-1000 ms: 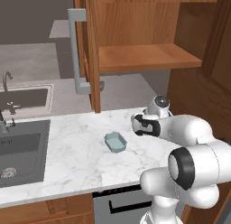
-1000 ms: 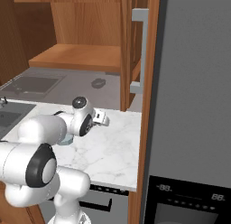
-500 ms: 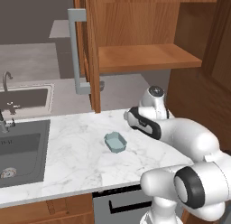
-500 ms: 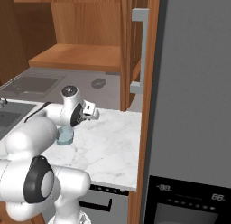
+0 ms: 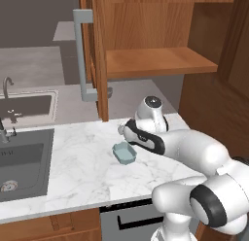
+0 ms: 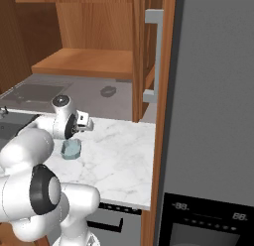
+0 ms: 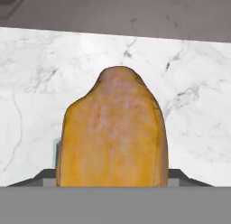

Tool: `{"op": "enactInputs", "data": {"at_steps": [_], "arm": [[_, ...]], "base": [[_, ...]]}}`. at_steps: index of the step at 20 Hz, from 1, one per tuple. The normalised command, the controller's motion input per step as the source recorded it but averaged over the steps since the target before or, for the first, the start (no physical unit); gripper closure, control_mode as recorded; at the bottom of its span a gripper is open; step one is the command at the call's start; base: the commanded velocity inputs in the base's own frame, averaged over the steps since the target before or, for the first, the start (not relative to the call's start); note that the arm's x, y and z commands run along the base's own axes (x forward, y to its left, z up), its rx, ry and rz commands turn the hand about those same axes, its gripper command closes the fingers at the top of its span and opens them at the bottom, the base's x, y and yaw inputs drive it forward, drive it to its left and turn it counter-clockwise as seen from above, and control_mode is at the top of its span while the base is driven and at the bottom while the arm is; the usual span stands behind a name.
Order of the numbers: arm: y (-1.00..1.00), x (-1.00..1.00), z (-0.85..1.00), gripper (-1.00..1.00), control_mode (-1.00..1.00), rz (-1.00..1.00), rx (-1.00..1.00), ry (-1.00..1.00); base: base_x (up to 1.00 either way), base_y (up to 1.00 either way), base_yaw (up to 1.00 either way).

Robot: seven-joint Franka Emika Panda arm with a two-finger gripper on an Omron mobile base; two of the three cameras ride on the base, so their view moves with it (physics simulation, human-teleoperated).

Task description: Retrieve the tupperware from the cabinet, then place the raw meat into the tupperware to avoid contamination.

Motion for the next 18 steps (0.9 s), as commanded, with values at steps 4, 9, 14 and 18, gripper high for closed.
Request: {"op": "enactInputs", "data": {"at_steps": [4, 9, 14, 18], "arm": [[0.65, 0.00, -0.19, 1.00, -1.00, 0.09, 0.00, 0.01], [0.33, -0.01, -0.15, 1.00, -1.00, 0.06, 0.00, 0.01], [0.00, -0.02, -0.04, 1.00, -1.00, 0.00, 0.00, 0.01], [-0.01, -0.21, -0.21, 1.00, -1.00, 0.01, -0.03, 0.03]], "base": [[0.00, 0.00, 0.00], [0.00, 0.00, 0.00], [0.00, 0.00, 0.00], [0.00, 0.00, 0.00]]}}
